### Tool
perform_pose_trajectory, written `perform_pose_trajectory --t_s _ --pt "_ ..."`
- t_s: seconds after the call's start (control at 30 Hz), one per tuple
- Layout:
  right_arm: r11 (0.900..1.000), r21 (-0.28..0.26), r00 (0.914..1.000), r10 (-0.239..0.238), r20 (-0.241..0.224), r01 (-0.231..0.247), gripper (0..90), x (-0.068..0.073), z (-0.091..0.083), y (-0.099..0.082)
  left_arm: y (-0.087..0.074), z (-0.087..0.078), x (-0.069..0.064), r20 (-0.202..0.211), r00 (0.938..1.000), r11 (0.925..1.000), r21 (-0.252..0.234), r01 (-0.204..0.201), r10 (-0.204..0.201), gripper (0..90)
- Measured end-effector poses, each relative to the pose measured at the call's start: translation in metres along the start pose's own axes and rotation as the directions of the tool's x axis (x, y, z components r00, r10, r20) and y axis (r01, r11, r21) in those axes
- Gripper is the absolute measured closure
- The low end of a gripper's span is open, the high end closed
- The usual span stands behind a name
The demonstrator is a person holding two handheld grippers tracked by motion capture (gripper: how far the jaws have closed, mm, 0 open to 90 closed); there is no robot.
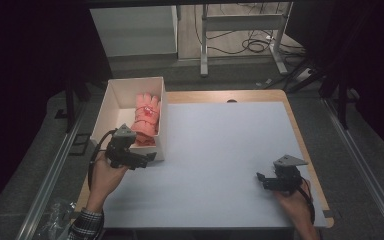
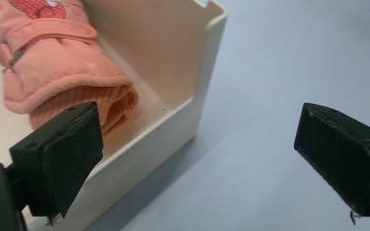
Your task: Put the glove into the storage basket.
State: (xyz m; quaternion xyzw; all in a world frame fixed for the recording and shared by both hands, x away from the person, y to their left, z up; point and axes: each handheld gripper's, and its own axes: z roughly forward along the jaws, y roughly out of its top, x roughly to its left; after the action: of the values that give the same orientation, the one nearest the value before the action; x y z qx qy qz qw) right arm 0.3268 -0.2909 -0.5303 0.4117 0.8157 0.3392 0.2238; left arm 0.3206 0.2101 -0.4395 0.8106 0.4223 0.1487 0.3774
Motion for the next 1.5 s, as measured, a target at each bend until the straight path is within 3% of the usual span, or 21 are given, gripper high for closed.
perform_pose_trajectory --t_s 0.67,1.23,1.5 --pt "1.0000 0.000 1.0000 0.000 0.000 0.000 20.2 0.000 0.000 0.000 0.000 0.027 -0.035 0.079 0.9949 0.9980 0.002 -0.063 0.062 3.7" --pt "1.0000 0.000 1.0000 0.001 -0.001 -0.001 20.2 0.000 0.000 0.000 0.009 0.062 -0.066 0.146 0.9807 0.9913 0.002 -0.132 0.130 3.7" --pt "1.0000 -0.001 1.0000 0.001 -0.001 -0.001 20.2 0.000 0.000 0.000 0.006 0.085 -0.077 0.178 0.9721 0.9877 0.006 -0.156 0.153 3.1"
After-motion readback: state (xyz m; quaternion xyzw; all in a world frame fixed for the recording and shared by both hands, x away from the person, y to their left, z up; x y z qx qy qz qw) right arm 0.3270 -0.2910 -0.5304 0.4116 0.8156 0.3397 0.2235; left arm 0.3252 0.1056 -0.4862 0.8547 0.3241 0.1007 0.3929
